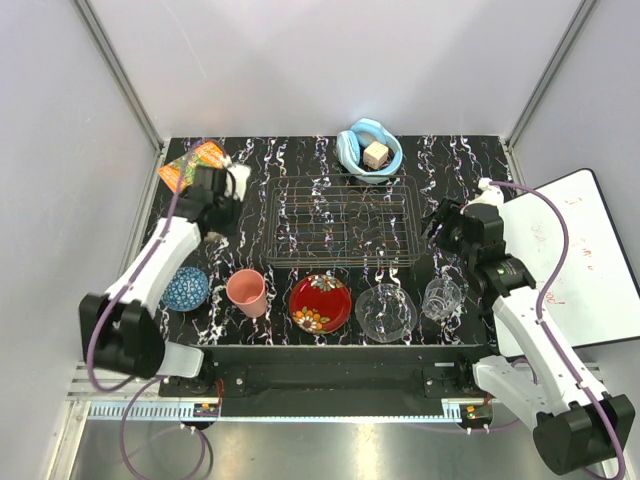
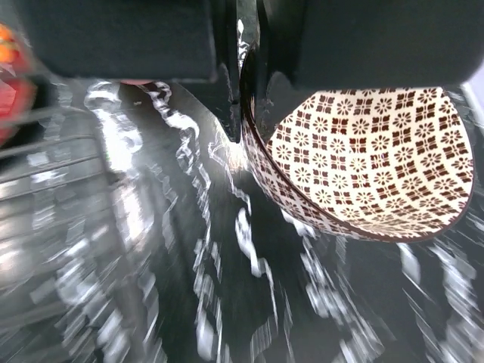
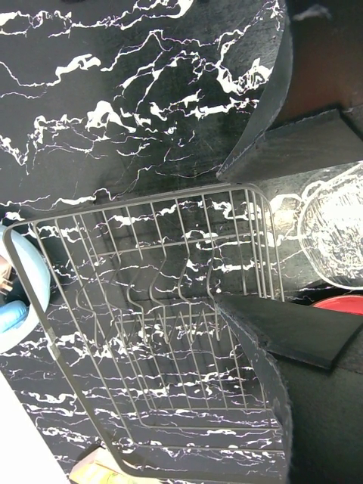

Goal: Load the mixed dishes into the dish rack

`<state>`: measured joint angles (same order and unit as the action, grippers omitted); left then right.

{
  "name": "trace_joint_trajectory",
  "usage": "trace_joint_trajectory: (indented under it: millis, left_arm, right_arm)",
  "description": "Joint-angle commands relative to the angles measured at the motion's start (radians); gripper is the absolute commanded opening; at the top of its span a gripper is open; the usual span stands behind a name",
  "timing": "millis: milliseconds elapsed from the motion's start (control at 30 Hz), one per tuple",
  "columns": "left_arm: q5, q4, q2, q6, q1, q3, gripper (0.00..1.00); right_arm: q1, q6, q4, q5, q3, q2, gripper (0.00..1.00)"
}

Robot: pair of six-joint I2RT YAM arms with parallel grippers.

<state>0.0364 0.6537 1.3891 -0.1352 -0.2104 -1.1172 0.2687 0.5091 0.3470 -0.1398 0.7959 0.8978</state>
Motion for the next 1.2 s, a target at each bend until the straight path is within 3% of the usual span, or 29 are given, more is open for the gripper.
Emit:
trace_joint_trajectory:
  millis: [0,100,200,233,333,367,467,733,800,867,900,1067,1167]
  left_arm:
    - [-0.139,0.088,-0.137,-0.011,0.002,-0.197,0.0]
    - [-0.281,0.104,-0.166,0.041,0.002,-0.28,0.0]
    - [-0.499,0.09,-0.154,0.132,0.0,-0.349,0.0]
    - [-0.636,0.075,-0.145,0.223,0.0,-0.374,0.0]
    - [-0.926,-0.089,-0.111,0.421,-0.006,-0.353,0.04]
    - [-0.955,-0.241,-0.107,0.484,-0.029,-0.33,0.04]
    - [-0.997,-0.536,-0.067,0.704,-0.096,-0.237,0.01]
    - [-0.952,-0.793,0.246,0.945,-0.28,-0.363,0.0]
    - [-0.952,-1.004,0.29,1.014,-0.31,-0.34,0.0]
    - [-0.948,-1.328,0.362,1.205,-0.333,-0.311,0.0]
    - [-0.932,-1.392,0.387,1.255,-0.34,-0.305,0.0]
    - [-0.895,-1.441,0.527,1.307,-0.372,-0.38,0.02]
    - [-0.868,-1.377,0.58,1.303,-0.374,-0.423,0.0]
  right_arm:
    - [0.01,-0.015,-0.008,-0.015,-0.003,-0.028,0.68]
    - [0.01,-0.018,-0.013,-0.024,0.0,-0.054,0.68]
    - [0.01,-0.037,-0.019,-0.037,0.006,-0.094,0.68]
    - [0.01,-0.046,-0.017,-0.046,0.005,-0.115,0.68]
    - [0.01,-0.061,-0.019,-0.056,-0.001,-0.169,0.69]
    - [0.012,-0.064,-0.019,-0.06,-0.004,-0.183,0.69]
    - [0.01,-0.072,-0.017,-0.066,-0.027,-0.235,0.69]
    - [0.01,-0.063,-0.019,-0.061,-0.069,-0.3,0.69]
    - [0.01,-0.057,-0.017,-0.061,-0.072,-0.297,0.69]
    - [0.012,-0.049,-0.019,-0.057,-0.072,-0.292,0.69]
    - [0.01,-0.043,-0.019,-0.05,-0.07,-0.287,0.69]
    - [0.01,-0.02,-0.017,-0.035,-0.066,-0.296,0.69]
    - [0.01,0.008,-0.014,-0.001,-0.067,-0.313,0.69]
